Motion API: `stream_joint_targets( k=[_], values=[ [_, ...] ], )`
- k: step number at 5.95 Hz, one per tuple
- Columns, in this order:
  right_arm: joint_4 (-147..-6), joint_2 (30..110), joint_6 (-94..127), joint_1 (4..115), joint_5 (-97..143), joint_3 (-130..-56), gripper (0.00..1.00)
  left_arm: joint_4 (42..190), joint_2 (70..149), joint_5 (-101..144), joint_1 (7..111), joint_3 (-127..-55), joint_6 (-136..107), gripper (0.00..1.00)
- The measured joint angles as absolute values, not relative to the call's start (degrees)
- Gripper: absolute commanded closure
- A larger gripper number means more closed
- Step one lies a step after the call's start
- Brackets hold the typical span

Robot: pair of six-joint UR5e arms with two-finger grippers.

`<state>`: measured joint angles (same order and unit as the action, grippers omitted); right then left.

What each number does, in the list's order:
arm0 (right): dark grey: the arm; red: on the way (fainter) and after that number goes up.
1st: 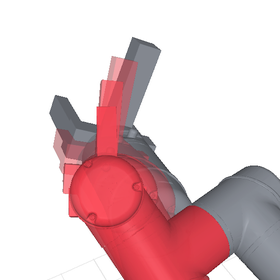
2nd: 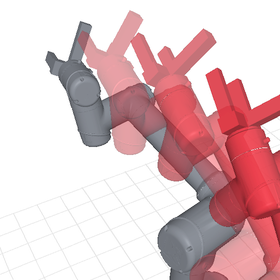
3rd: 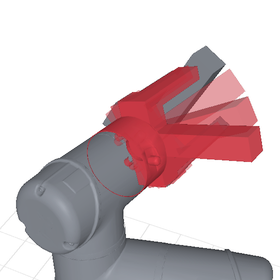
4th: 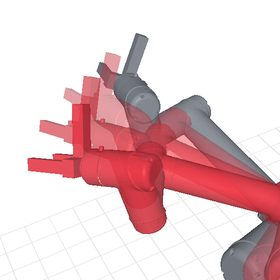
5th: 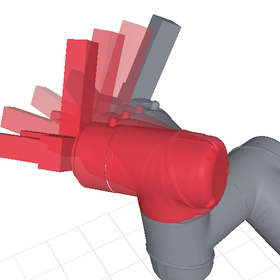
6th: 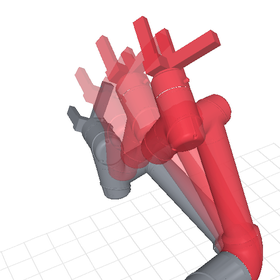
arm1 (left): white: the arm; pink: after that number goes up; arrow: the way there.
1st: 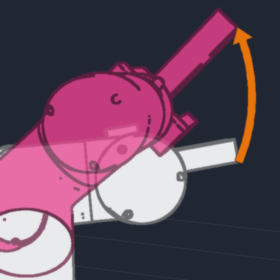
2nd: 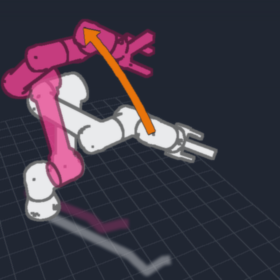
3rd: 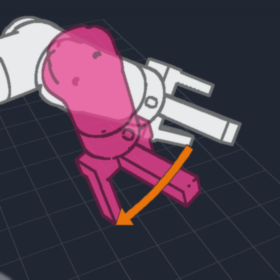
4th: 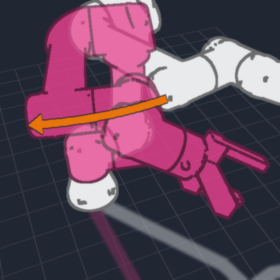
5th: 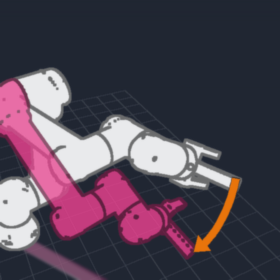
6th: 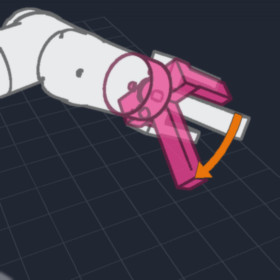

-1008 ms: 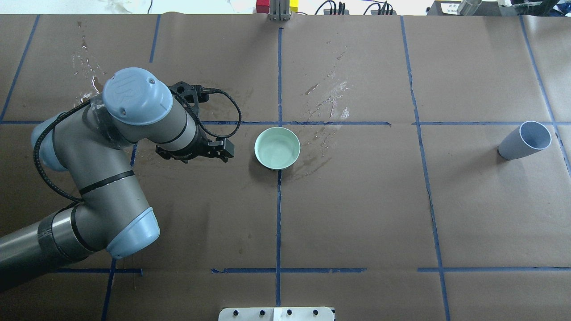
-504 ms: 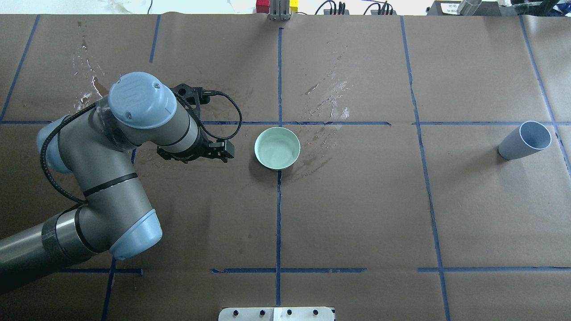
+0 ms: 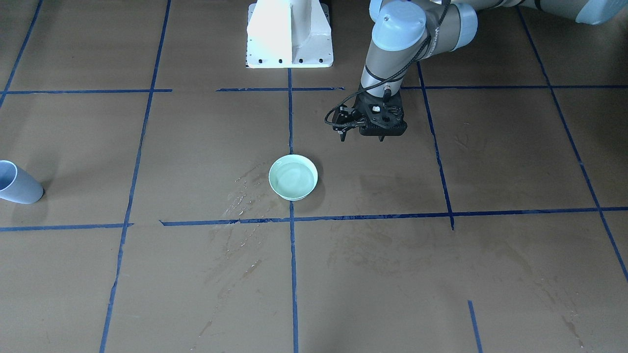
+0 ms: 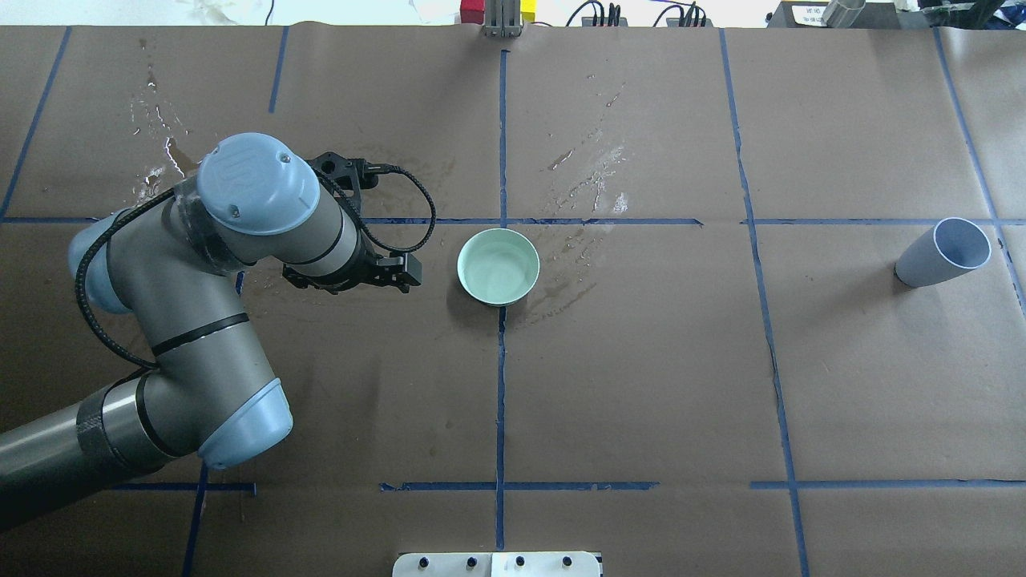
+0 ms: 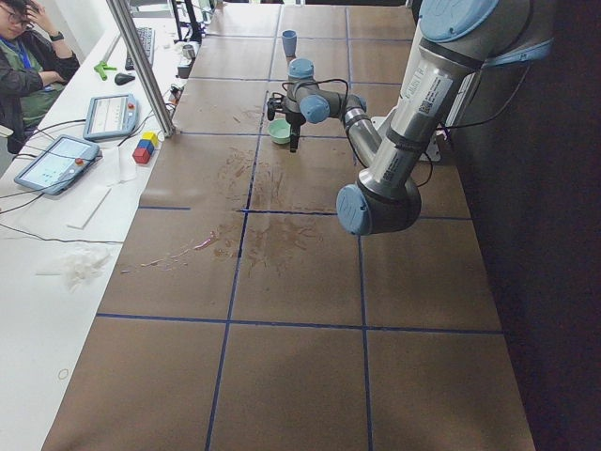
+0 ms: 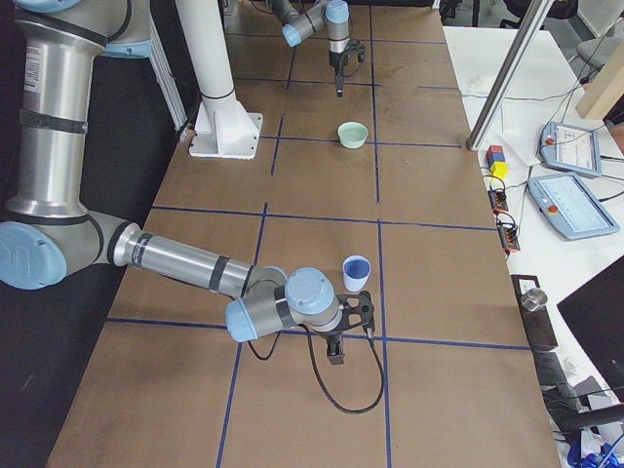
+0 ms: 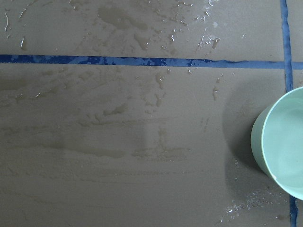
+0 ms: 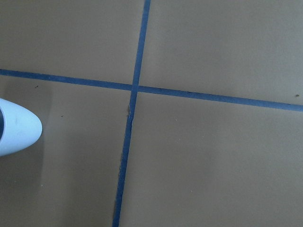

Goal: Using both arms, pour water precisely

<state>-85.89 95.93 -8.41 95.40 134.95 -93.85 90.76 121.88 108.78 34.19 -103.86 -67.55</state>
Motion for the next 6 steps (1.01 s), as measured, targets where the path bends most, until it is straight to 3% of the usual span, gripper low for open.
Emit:
stream_joint_targets(
  k=[2, 6],
  values=[
    [-96.4, 93.9, -12.2, 96.6, 134.4, -95.9, 0.00, 92.6, 124.3, 108.3, 33.8, -99.7, -69.7, 0.00],
    [-97.0, 93.7, -12.4, 96.6, 134.8, -96.3, 0.00, 98.0, 133.1, 106.8, 32.6, -87.0, -80.8, 0.00]
  ],
)
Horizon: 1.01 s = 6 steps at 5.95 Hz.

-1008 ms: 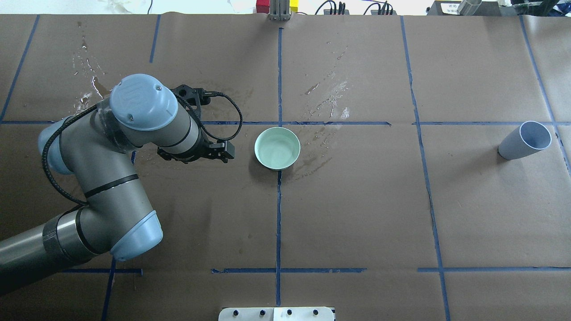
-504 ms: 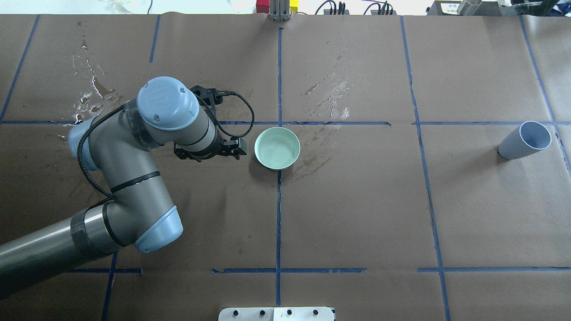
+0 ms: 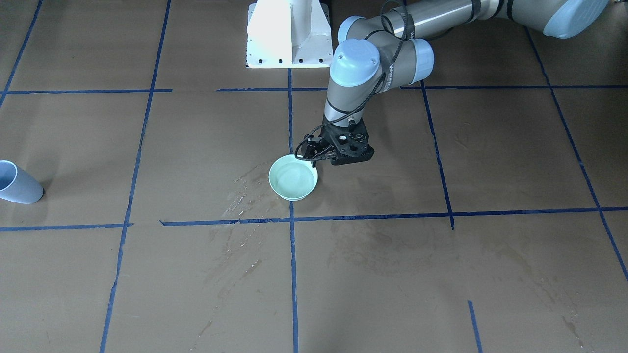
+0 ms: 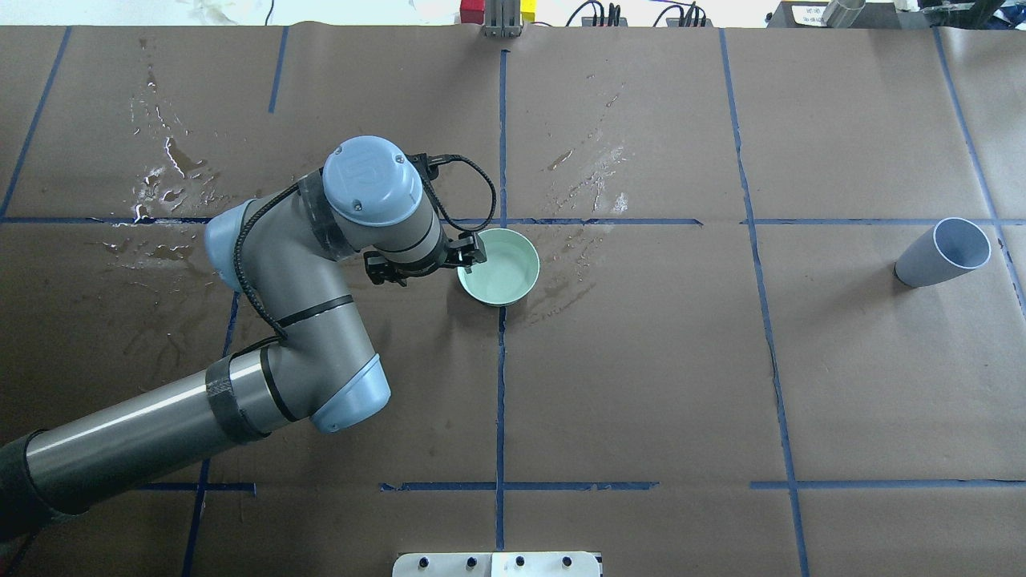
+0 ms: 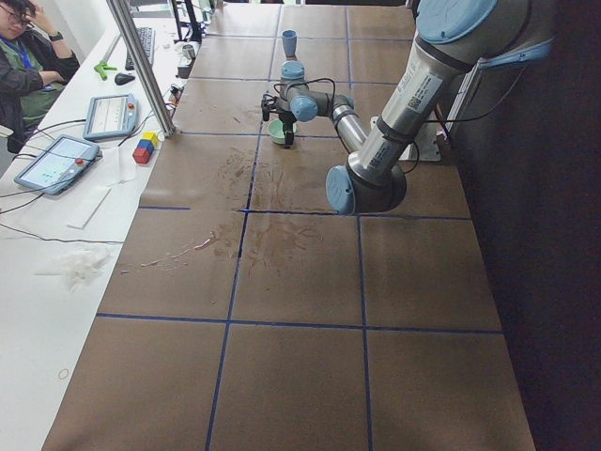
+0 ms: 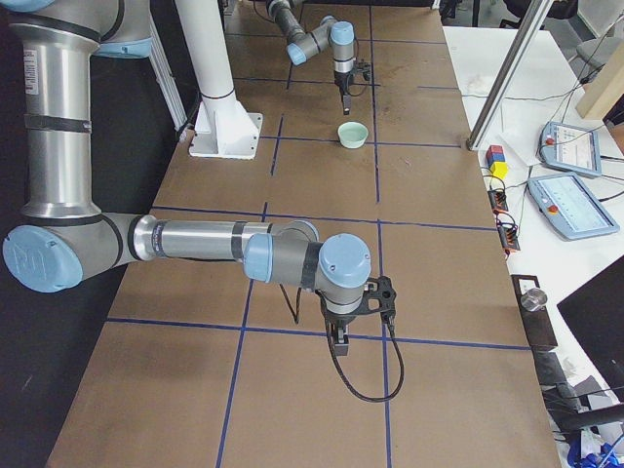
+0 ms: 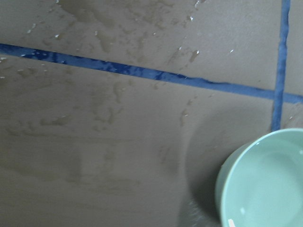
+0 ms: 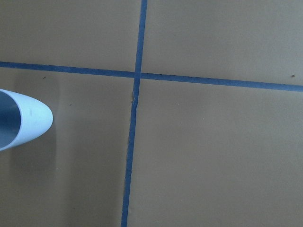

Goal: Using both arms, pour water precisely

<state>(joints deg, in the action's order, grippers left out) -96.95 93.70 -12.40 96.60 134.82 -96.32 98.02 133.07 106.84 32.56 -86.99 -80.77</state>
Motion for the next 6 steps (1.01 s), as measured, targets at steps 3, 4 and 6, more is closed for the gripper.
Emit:
stream_joint_targets(
  k=[3, 4, 6],
  values=[
    [-96.9, 93.7, -12.4, 96.6, 134.7, -96.3, 0.00, 104.0, 135.9, 106.7, 32.3, -80.2, -87.9, 0.13],
    [-96.9, 93.7, -12.4, 96.6, 134.7, -96.3, 0.00, 104.5, 136.0, 106.7, 32.1, -79.7, -88.7, 0.38],
    [-96.9, 93.7, -12.4, 96.6, 134.6, -96.3, 0.00, 104.6, 135.9, 106.7, 31.7, -79.3, -88.9, 0.86]
  ],
)
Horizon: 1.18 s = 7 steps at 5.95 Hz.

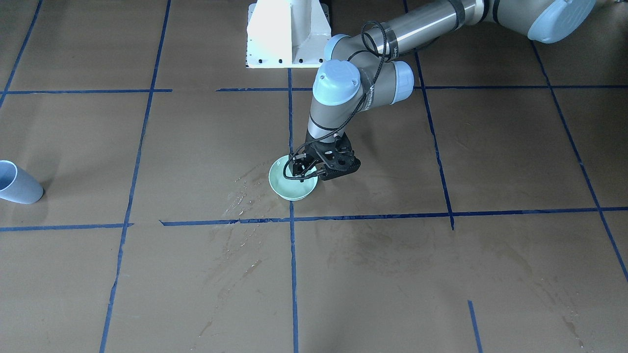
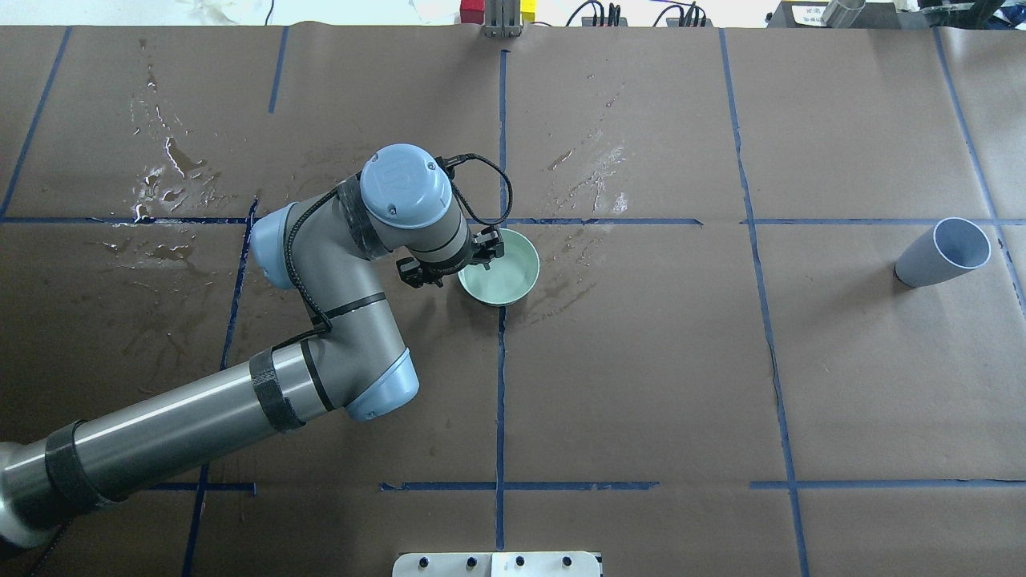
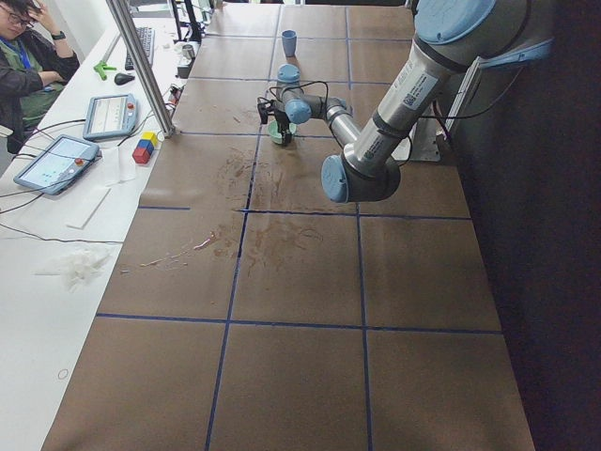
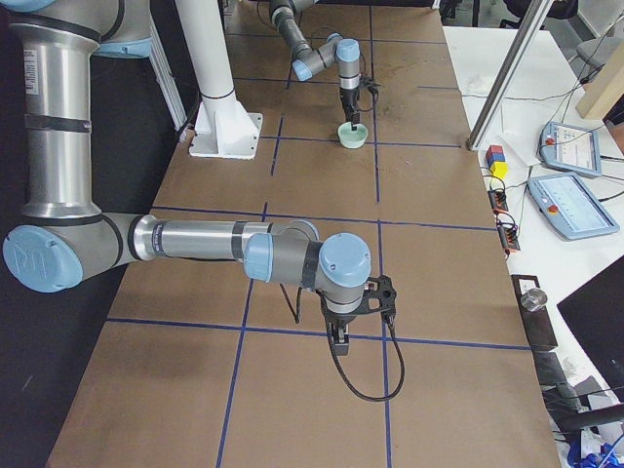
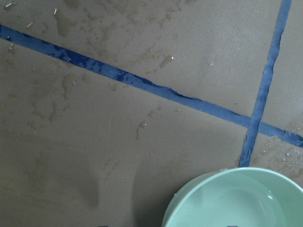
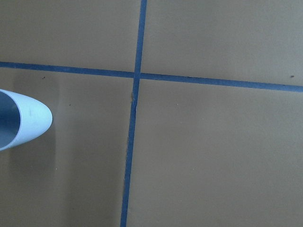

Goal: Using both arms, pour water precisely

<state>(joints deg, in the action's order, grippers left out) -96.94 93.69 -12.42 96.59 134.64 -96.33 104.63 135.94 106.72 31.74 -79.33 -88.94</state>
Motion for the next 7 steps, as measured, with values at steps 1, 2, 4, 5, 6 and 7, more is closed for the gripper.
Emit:
stream_joint_targets(
  k=[1, 2, 4, 5, 6, 7],
  values=[
    [-96.9, 93.7, -12.4, 96.6, 134.6, -96.3, 0.00, 104.7, 136.0, 106.8, 31.7, -79.2, -88.9, 0.93],
    [-96.9, 93.7, -12.4, 96.6, 134.6, -96.3, 0.00, 105.0, 136.1, 106.9, 31.6, -79.1, -88.9, 0.95],
    [-96.9, 93.7, -12.4, 96.6, 134.6, -96.3, 0.00, 105.5, 135.9, 107.0, 31.8, -79.4, -88.4, 0.99],
    [-96.9, 93.7, -12.4, 96.6, 134.6, -96.3, 0.00, 105.5, 135.8, 107.0, 32.0, -79.9, -88.2, 1.00],
    [-96.9, 93.6, -12.3, 96.6, 134.6, -96.3, 0.00, 105.6, 135.1, 107.4, 32.7, -81.5, -88.0, 1.00],
    [-96.9, 93.7, -12.3, 96.6, 134.6, -96.3, 0.00, 105.4, 133.1, 109.6, 34.4, -84.5, -86.1, 1.00]
  ],
)
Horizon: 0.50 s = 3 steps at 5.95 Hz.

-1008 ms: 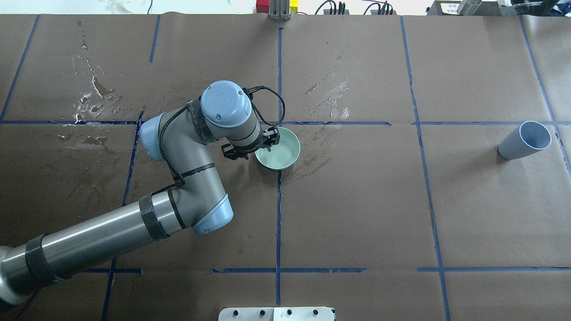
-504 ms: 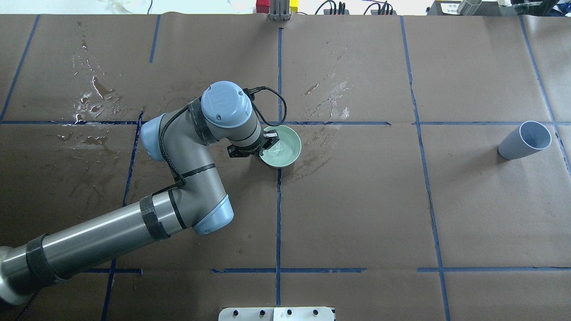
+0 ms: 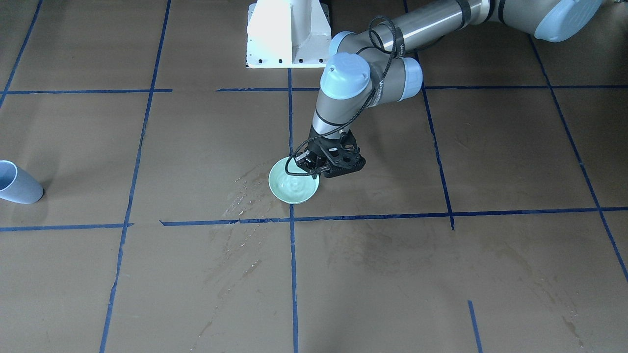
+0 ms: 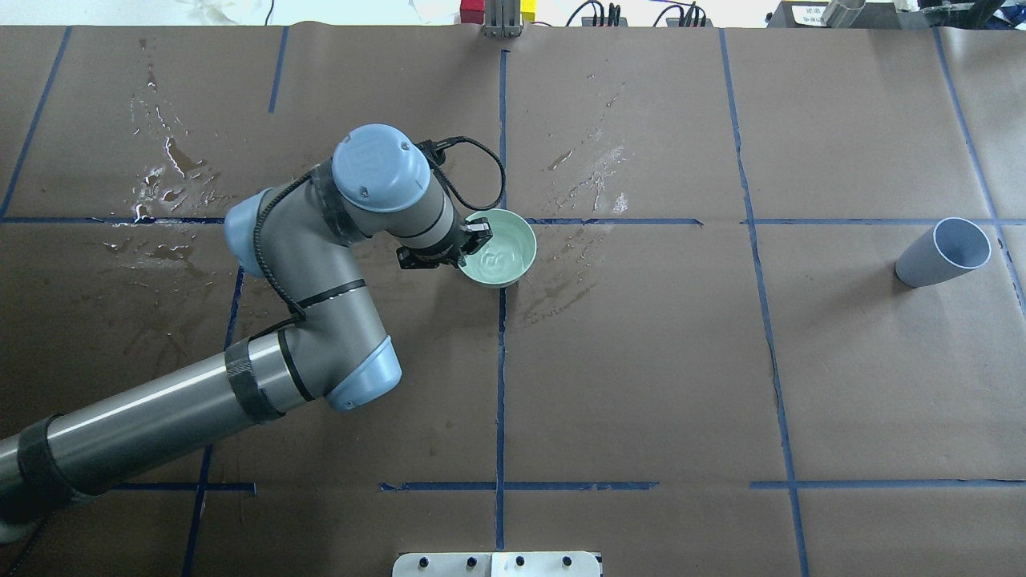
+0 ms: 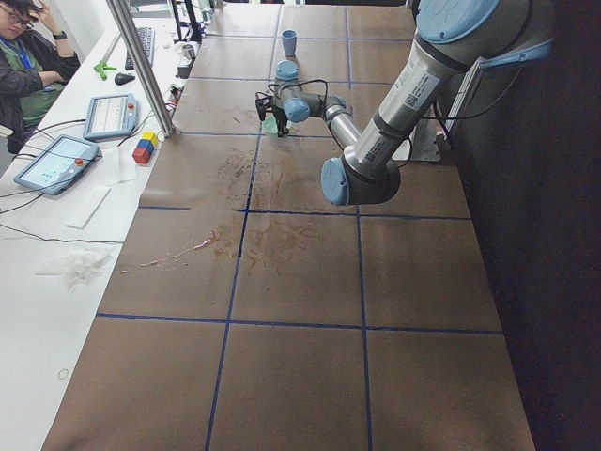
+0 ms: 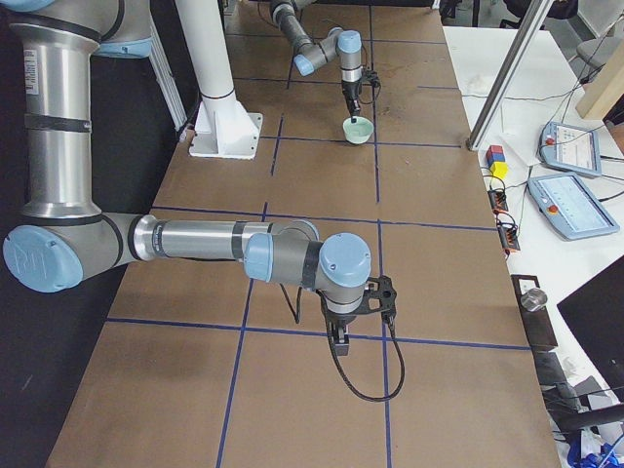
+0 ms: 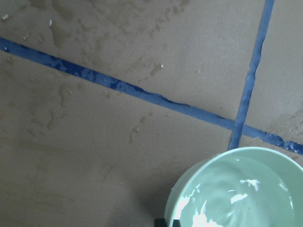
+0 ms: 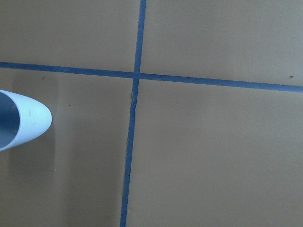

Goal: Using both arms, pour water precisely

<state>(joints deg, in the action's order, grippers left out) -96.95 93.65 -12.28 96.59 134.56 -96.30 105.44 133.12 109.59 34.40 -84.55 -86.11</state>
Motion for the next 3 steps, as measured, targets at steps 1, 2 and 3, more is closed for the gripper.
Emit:
stream_joint_targets(
  k=[1, 2, 3],
  values=[
    [-96.9, 93.6, -12.2, 96.5, 134.6, -96.3, 0.00, 105.4, 129.5, 112.5, 36.9, -88.5, -82.7, 1.00],
    [-96.9, 93.6, -12.2, 96.5, 134.6, -96.3, 0.00, 105.5, 125.6, 115.3, 40.1, -91.8, -77.9, 1.00],
    [-96.9, 93.6, -12.2, 96.4, 134.6, -96.3, 0.00, 106.4, 121.8, 118.6, 44.0, -93.5, -72.2, 1.00]
  ],
)
